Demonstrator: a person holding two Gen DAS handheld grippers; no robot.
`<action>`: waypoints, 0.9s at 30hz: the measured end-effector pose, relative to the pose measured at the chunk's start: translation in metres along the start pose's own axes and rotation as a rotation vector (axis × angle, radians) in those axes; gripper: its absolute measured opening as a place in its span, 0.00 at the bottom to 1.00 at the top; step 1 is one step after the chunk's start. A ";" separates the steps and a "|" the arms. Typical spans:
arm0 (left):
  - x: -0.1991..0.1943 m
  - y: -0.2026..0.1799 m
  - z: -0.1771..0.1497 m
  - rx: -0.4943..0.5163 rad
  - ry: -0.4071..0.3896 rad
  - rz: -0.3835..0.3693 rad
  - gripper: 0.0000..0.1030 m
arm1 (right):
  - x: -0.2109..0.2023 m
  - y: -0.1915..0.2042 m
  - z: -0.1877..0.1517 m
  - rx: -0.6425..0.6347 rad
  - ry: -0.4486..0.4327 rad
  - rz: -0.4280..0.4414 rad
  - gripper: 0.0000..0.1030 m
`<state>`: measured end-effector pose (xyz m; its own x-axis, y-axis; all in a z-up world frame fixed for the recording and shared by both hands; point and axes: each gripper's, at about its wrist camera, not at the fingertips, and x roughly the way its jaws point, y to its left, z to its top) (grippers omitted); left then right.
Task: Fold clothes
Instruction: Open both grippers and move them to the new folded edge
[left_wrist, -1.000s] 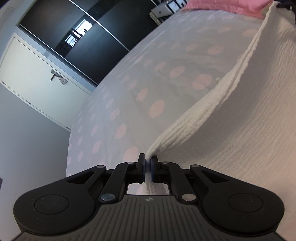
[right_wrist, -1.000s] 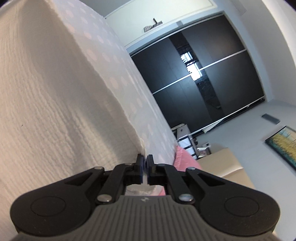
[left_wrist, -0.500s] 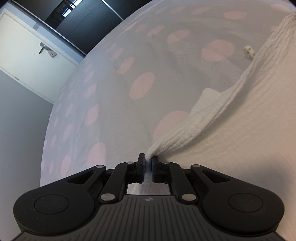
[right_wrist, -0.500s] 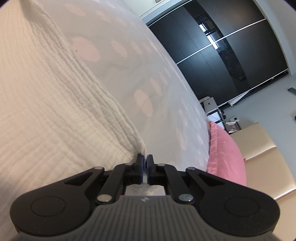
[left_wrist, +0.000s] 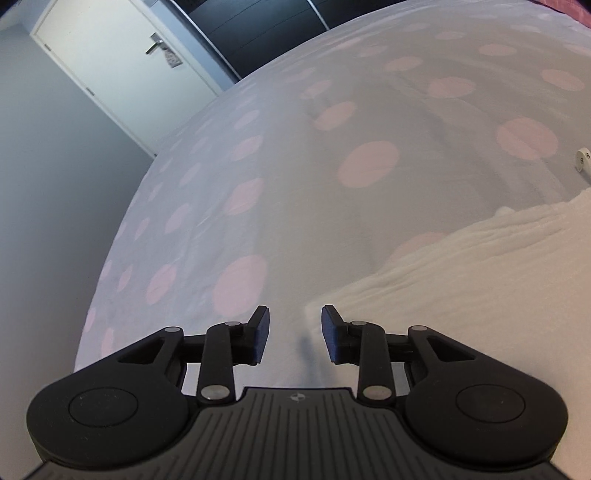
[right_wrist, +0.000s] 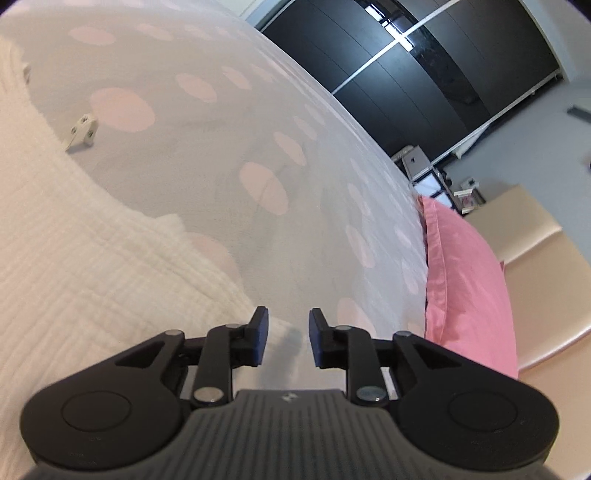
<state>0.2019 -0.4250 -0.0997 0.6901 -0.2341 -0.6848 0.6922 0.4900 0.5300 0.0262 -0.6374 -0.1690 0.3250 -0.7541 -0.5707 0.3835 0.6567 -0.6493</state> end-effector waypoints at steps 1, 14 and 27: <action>-0.006 0.006 -0.004 -0.005 -0.001 0.001 0.28 | -0.006 -0.007 -0.001 0.024 0.006 0.000 0.25; -0.144 0.012 -0.109 0.130 -0.103 -0.162 0.35 | -0.173 -0.008 -0.101 0.044 -0.066 0.174 0.31; -0.211 -0.062 -0.213 0.423 -0.190 -0.201 0.38 | -0.283 0.055 -0.206 -0.248 -0.194 0.222 0.63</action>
<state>-0.0319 -0.2267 -0.0947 0.5337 -0.4566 -0.7118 0.8132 0.0460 0.5802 -0.2231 -0.3862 -0.1471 0.5433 -0.5652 -0.6208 0.0727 0.7683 -0.6359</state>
